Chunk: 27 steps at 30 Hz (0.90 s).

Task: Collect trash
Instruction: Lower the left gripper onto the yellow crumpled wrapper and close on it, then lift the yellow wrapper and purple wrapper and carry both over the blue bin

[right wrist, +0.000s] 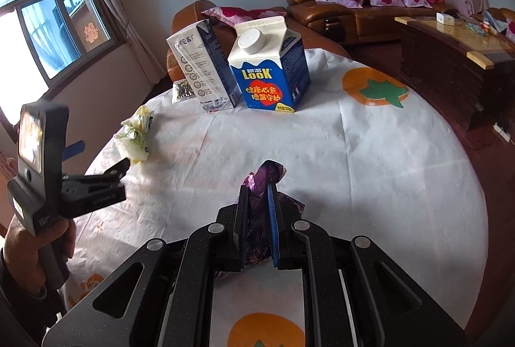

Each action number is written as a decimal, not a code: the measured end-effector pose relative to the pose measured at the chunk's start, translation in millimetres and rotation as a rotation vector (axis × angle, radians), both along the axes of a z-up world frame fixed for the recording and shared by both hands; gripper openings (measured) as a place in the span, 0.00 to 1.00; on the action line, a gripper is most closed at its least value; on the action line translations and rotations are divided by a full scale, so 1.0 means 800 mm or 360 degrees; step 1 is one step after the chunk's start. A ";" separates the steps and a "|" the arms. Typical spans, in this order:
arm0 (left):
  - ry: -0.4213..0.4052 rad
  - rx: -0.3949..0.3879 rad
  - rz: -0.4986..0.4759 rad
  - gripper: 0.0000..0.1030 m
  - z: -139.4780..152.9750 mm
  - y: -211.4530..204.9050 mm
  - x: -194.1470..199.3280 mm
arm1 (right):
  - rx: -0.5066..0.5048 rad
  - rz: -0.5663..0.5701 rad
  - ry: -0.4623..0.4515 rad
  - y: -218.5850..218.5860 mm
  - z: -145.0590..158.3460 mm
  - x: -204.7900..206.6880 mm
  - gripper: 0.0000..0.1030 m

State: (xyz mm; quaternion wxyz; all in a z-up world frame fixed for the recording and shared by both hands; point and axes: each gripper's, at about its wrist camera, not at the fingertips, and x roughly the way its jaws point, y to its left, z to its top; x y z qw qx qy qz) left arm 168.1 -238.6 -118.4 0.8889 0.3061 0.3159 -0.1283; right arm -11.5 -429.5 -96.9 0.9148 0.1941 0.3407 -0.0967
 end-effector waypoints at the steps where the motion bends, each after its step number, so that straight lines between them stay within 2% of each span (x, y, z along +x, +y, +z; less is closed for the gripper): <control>1: 0.0001 0.0010 0.0023 0.94 -0.001 0.015 0.003 | -0.0002 0.0009 -0.0001 0.003 0.000 0.002 0.12; 3: 0.0006 0.0020 0.0067 0.94 0.000 0.040 0.009 | -0.0004 0.0020 -0.0002 0.008 0.001 0.005 0.12; 5: 0.0021 -0.0024 0.0114 0.94 0.005 0.063 0.014 | -0.0013 0.0024 -0.0006 0.014 0.003 0.010 0.12; 8: 0.0073 -0.0187 0.0129 0.94 0.019 0.078 0.012 | -0.0030 0.0027 0.0000 0.021 0.004 0.016 0.12; 13: 0.0176 -0.0409 0.0079 0.94 0.032 0.051 0.003 | -0.0100 -0.0024 0.0012 0.015 0.009 0.016 0.12; 18: 0.0156 -0.0394 0.0058 0.94 0.026 0.007 0.006 | -0.0120 -0.0142 0.0016 -0.020 0.012 0.002 0.12; 23: 0.0242 -0.0332 0.0101 0.93 -0.001 -0.012 0.031 | -0.0090 -0.0203 0.0028 -0.045 0.004 -0.001 0.12; 24: 0.0261 -0.0342 0.0104 0.88 -0.003 -0.010 0.034 | -0.0085 -0.0204 0.0031 -0.046 0.002 -0.002 0.12; 25: 0.0283 -0.0347 0.0091 0.70 -0.005 -0.006 0.035 | -0.0073 -0.0202 0.0035 -0.048 0.000 -0.001 0.12; 26: 0.0313 -0.0344 0.0076 0.61 -0.007 -0.003 0.037 | -0.0068 -0.0199 0.0035 -0.048 -0.001 -0.002 0.12; 27: 0.0350 -0.0349 0.0062 0.46 -0.009 0.001 0.039 | -0.0068 -0.0197 0.0037 -0.047 -0.002 -0.001 0.12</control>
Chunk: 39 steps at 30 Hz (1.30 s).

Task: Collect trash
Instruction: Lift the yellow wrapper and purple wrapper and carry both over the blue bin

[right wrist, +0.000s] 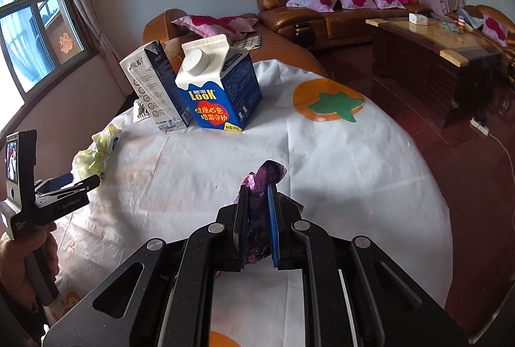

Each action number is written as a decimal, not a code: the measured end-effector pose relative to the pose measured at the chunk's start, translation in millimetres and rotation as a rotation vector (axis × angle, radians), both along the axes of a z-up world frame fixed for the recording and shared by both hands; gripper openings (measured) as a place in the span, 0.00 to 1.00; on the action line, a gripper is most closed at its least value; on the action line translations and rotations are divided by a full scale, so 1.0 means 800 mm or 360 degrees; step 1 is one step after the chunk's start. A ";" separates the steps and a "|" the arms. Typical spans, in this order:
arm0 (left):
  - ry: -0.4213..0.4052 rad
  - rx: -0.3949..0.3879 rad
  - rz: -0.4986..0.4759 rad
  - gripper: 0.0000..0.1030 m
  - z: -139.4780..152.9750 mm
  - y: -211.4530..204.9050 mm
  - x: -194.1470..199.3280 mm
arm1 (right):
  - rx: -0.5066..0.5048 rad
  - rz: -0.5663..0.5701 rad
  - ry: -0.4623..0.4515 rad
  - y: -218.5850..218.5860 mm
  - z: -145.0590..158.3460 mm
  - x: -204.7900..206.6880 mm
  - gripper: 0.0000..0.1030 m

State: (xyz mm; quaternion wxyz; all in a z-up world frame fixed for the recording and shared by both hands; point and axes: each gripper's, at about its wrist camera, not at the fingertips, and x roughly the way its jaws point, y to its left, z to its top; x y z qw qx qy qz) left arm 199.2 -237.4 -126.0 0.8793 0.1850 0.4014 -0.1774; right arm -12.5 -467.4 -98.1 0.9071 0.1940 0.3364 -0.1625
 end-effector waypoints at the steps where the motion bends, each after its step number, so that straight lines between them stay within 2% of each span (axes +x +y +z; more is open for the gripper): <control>1: 0.0038 -0.0021 -0.0025 0.32 -0.001 0.006 0.002 | 0.0001 0.0005 -0.0001 0.001 0.000 0.001 0.12; 4: 0.0031 -0.0010 -0.0069 0.27 -0.001 0.020 -0.002 | 0.0002 0.0020 -0.0004 0.007 0.002 0.004 0.12; 8: -0.0028 -0.0024 -0.0099 0.27 0.012 0.044 -0.013 | -0.0009 0.0055 0.0008 0.020 0.002 0.008 0.11; 15: -0.0207 0.0040 -0.0076 0.27 0.039 0.103 -0.046 | -0.0014 0.0129 -0.0051 0.051 0.023 0.018 0.11; 22: -0.0309 0.0087 0.0049 0.27 0.058 0.187 -0.081 | -0.0077 0.0283 -0.0110 0.114 0.050 0.060 0.11; 33: -0.0323 0.0168 0.0308 0.27 0.056 0.301 -0.103 | -0.0086 0.0546 -0.0131 0.223 0.066 0.133 0.11; 39: -0.0349 0.0213 0.0410 0.27 0.058 0.336 -0.104 | -0.0117 0.0660 -0.0135 0.278 0.069 0.161 0.11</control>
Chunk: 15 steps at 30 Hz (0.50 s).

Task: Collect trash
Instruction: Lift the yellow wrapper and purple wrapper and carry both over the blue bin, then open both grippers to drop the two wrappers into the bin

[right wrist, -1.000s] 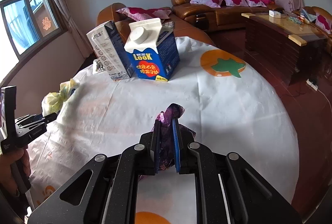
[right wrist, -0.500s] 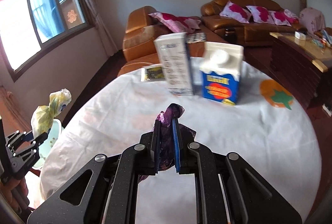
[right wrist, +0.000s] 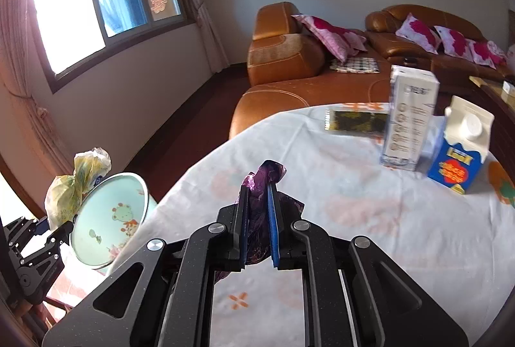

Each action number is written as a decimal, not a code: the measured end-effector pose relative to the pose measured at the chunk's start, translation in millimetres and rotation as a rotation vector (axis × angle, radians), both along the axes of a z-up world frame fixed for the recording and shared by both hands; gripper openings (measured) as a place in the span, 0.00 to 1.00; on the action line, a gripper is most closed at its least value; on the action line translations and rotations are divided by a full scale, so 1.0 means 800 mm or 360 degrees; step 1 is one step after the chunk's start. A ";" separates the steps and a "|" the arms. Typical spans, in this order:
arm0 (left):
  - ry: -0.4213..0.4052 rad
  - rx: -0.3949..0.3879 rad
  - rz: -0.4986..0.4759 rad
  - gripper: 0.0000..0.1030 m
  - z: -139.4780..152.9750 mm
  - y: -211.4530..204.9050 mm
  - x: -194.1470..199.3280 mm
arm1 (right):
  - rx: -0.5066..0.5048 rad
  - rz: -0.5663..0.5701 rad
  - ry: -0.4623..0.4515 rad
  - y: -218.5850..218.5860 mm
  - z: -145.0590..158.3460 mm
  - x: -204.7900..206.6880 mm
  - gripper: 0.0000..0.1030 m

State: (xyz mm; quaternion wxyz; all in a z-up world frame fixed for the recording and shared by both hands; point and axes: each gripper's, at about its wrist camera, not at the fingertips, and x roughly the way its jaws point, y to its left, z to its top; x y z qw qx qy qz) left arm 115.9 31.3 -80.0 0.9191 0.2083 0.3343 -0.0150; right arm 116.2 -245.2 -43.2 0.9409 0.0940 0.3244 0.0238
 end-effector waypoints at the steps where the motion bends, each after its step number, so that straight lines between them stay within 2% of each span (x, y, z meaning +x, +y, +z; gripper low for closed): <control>1: -0.0003 0.0013 0.0019 0.27 0.000 0.005 0.000 | -0.0002 0.0011 -0.0001 0.006 -0.001 0.001 0.11; 13: -0.0057 0.0177 0.0190 0.27 0.001 0.053 0.006 | -0.0072 0.0190 -0.0021 0.095 0.002 0.041 0.11; 15: -0.0047 0.0175 0.0204 0.27 0.001 0.060 0.008 | -0.0086 0.0218 -0.0019 0.108 0.000 0.047 0.11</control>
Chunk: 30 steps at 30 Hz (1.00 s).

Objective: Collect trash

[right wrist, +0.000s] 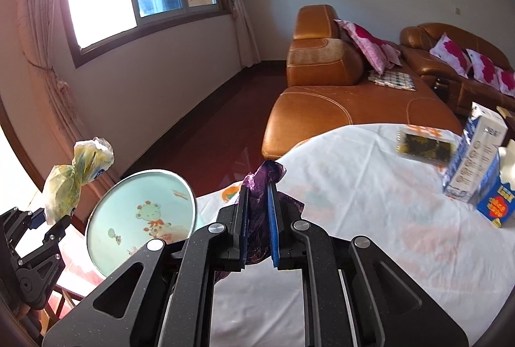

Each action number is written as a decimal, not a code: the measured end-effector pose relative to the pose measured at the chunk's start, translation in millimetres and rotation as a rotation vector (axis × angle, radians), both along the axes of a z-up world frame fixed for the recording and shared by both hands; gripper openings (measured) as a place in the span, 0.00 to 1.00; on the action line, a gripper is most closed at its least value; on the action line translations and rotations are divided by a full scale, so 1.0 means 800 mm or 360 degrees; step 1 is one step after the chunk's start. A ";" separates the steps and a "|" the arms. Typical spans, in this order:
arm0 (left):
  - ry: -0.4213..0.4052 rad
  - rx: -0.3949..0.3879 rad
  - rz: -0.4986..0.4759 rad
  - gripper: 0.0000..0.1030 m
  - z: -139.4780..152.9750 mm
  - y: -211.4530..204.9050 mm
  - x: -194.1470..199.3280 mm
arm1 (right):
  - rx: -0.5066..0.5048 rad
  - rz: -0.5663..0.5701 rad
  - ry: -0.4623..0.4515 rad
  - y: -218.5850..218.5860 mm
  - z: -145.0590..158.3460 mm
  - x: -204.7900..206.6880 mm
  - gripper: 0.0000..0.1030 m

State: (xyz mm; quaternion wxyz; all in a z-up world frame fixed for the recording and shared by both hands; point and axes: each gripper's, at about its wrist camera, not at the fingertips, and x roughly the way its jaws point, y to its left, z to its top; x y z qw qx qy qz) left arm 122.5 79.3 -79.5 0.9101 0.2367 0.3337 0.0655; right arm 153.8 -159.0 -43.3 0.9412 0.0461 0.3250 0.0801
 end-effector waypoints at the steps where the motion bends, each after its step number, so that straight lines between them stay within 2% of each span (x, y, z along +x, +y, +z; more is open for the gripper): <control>1: -0.0001 0.0006 0.0009 0.27 0.000 0.004 0.001 | -0.0005 0.0010 -0.0001 0.007 0.000 0.002 0.11; 12: -0.0008 0.0005 0.0065 0.27 0.000 0.025 0.007 | -0.0038 0.0103 -0.0010 0.058 -0.002 0.028 0.11; 14: -0.0017 -0.0010 0.0067 0.31 0.000 0.028 0.008 | -0.0030 0.0125 -0.0016 0.067 -0.002 0.032 0.13; 17: -0.0039 -0.0032 0.0055 0.39 0.002 0.027 0.005 | 0.0018 0.0181 -0.0015 0.081 -0.004 0.039 0.32; 20: -0.0064 -0.0046 0.0045 0.56 0.005 0.025 0.003 | 0.0011 0.0199 0.0000 0.089 -0.009 0.040 0.33; 23: -0.0072 -0.0079 0.0042 0.59 0.007 0.027 0.003 | 0.0016 0.0191 0.0018 0.085 -0.013 0.038 0.35; 25: -0.0096 -0.0113 0.0058 0.70 0.010 0.029 0.000 | 0.0029 0.0173 0.0035 0.078 -0.014 0.034 0.36; 27: -0.0119 -0.0140 0.0066 0.75 0.014 0.031 -0.003 | 0.0027 0.0150 0.0032 0.070 -0.012 0.023 0.37; 30: -0.0174 -0.0200 0.0090 0.77 0.023 0.034 -0.010 | 0.0003 0.0126 -0.0001 0.061 -0.005 -0.003 0.37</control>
